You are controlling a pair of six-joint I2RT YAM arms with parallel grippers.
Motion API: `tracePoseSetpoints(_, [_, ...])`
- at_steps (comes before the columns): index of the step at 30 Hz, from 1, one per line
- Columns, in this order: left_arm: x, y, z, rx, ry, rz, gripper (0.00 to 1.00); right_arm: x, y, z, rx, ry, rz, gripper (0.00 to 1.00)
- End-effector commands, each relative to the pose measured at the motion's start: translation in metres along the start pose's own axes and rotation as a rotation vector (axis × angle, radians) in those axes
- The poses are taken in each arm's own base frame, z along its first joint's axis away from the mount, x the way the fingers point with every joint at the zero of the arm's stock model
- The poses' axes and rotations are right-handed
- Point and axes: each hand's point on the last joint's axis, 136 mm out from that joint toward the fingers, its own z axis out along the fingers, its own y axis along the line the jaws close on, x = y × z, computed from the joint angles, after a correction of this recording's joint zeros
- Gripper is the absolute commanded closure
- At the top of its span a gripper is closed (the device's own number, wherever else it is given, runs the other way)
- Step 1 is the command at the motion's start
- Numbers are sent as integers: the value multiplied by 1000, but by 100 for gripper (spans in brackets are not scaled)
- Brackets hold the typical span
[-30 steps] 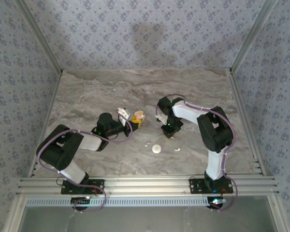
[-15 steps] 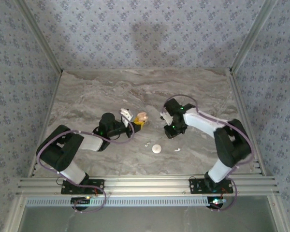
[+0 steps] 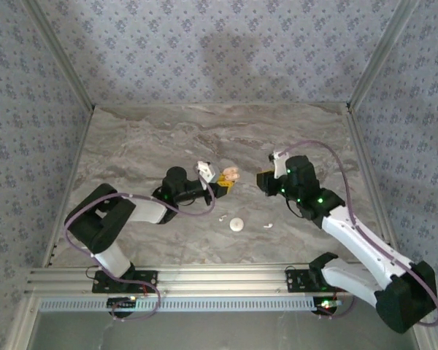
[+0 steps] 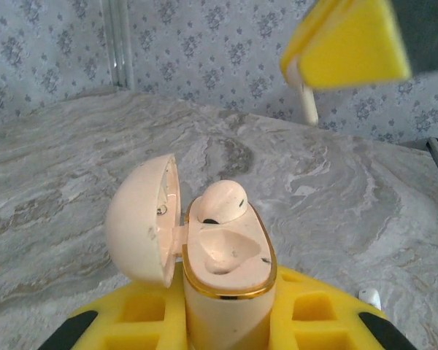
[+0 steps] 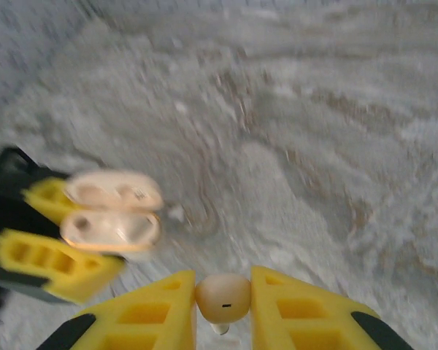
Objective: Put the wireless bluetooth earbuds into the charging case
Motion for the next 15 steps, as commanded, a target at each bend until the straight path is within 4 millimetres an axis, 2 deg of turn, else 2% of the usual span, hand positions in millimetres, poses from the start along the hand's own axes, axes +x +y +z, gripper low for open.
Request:
tracePoseSetpoints(1, [-26,-1,10,-2,-87,79,84,-32,18,-10,-79,-170,50,75])
tracePoseSetpoints(8, [-33,-1,19,-34,-114,106,84,-48,37,-11,-162,-287,79,75])
tracePoseSetpoints(15, [-39,-4,19,-25,-133,116,84,-43,47,3,-194,-278,80,75])
